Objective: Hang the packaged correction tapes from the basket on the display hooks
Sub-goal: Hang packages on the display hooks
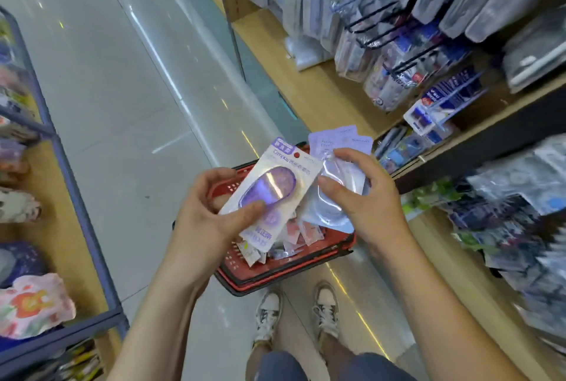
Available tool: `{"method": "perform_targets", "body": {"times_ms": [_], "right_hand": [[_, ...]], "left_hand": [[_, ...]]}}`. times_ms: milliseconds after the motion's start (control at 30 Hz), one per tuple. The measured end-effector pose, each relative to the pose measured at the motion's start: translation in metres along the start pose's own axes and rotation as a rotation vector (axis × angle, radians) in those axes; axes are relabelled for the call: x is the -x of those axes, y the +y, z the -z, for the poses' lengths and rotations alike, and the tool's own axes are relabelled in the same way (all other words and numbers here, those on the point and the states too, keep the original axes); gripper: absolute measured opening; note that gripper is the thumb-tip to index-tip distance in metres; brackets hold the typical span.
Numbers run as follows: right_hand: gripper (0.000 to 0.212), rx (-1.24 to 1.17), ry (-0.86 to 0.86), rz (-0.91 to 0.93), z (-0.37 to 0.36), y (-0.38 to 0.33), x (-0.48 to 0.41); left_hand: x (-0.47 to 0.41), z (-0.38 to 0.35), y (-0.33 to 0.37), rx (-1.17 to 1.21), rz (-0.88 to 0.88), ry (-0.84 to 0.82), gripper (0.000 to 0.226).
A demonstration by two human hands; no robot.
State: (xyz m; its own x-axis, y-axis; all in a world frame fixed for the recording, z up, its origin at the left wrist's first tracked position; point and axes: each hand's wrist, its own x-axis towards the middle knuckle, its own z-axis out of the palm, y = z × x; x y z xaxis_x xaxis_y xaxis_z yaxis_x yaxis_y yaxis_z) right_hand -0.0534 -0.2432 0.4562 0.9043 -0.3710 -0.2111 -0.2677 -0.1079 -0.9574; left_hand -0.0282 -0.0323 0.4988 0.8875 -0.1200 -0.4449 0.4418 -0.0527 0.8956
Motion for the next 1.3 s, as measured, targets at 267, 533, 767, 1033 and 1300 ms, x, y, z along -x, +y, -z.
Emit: {"method": "perform_targets", "body": {"times_ms": [267, 533, 767, 1033, 1300], "right_hand": [[0.041, 0.004, 0.221, 0.184, -0.004, -0.09, 0.052], [0.067, -0.024, 0.359, 0.24, 0.037, -0.142, 0.116], [0.07, 0.051, 0.57, 0.306, 0.099, -0.169, 0.188], [0.076, 0.015, 0.709, 0.368, 0.17, -0.168, 0.289], [0.103, -0.212, 0.866, 0.393, 0.246, -0.133, 0.408]], "left_hand": [[0.03, -0.016, 0.055, 0.112, -0.109, -0.325, 0.067], [0.073, -0.048, 0.113, -0.046, -0.293, -0.667, 0.068], [0.121, -0.108, 0.132, -0.077, -0.366, -0.897, 0.069], [0.204, -0.182, 0.125, -0.059, -0.323, -1.191, 0.06], [0.32, -0.255, 0.075, 0.018, -0.226, -1.288, 0.076]]}}
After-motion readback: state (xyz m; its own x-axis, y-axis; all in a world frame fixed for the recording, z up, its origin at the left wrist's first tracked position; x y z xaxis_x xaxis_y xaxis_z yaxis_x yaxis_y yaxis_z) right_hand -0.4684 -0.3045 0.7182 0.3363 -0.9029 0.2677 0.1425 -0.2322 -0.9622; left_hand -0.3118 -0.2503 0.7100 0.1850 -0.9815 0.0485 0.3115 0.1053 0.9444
